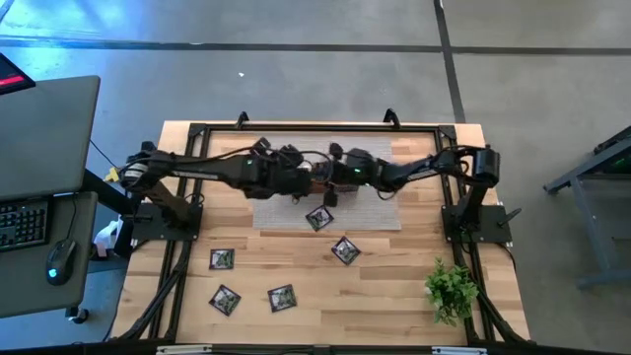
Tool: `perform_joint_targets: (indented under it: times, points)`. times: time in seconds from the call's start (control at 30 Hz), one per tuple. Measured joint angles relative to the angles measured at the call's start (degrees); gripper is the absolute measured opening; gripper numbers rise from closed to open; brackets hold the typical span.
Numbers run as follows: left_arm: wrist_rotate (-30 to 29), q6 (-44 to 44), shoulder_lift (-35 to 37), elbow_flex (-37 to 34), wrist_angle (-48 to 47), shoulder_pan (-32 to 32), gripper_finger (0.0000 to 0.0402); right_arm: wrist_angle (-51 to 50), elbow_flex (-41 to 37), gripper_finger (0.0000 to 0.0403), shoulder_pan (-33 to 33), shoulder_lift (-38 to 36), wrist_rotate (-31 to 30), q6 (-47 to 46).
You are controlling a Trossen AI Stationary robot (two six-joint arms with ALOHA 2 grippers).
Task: Pick & Place Tea
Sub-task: Put the yellow tea bag into the middle section of the wooden organizer, then put the violet tea bag into the right section of the wooden organizer
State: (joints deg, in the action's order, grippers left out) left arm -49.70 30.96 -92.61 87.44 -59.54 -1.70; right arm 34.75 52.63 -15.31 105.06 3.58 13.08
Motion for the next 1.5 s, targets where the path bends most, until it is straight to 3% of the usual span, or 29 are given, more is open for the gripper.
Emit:
perform_joint_targets:
  times: [0.17,0.43,0.6,0.73,1.07,1.23,1.33,1.5]
  points:
    - [-1.9,2.8,1.5,0.0,-2.7,-2.3,0.0094,-17.9,8.4,0.0005,0.0,2.9,-9.9,-0.7]
    - [-2.1,3.0,1.5,0.0,-5.6,-2.5,0.0094,-21.6,7.2,0.0004,-0.1,2.8,-15.4,-5.2]
    - [-2.4,3.0,1.5,0.0,-5.6,-2.5,0.0094,-24.7,7.2,0.0003,1.4,2.0,-26.6,-2.7]
    - [-2.5,3.4,1.5,0.0,-6.1,-2.5,0.0094,-27.4,7.3,0.0002,2.7,0.1,-30.5,-1.6]
    - [-2.1,5.9,1.4,-0.1,-9.1,-2.5,0.0094,-36.2,7.2,0.0002,5.6,-11.9,-30.5,-1.5]
    - [-0.3,17.7,1.8,-0.3,-24.3,-2.9,0.0094,-44.7,7.1,0.0006,8.7,-21.5,-24.9,-1.5]
    - [1.3,23.6,2.2,-2.7,-30.3,-3.5,0.0094,-44.7,2.6,0.0003,11.5,-26.6,-21.5,-3.5]
    - [6.8,24.9,5.5,-11.0,-26.5,-5.7,0.0094,-36.6,-10.6,0.0007,16.8,-32.7,-14.4,-9.2]
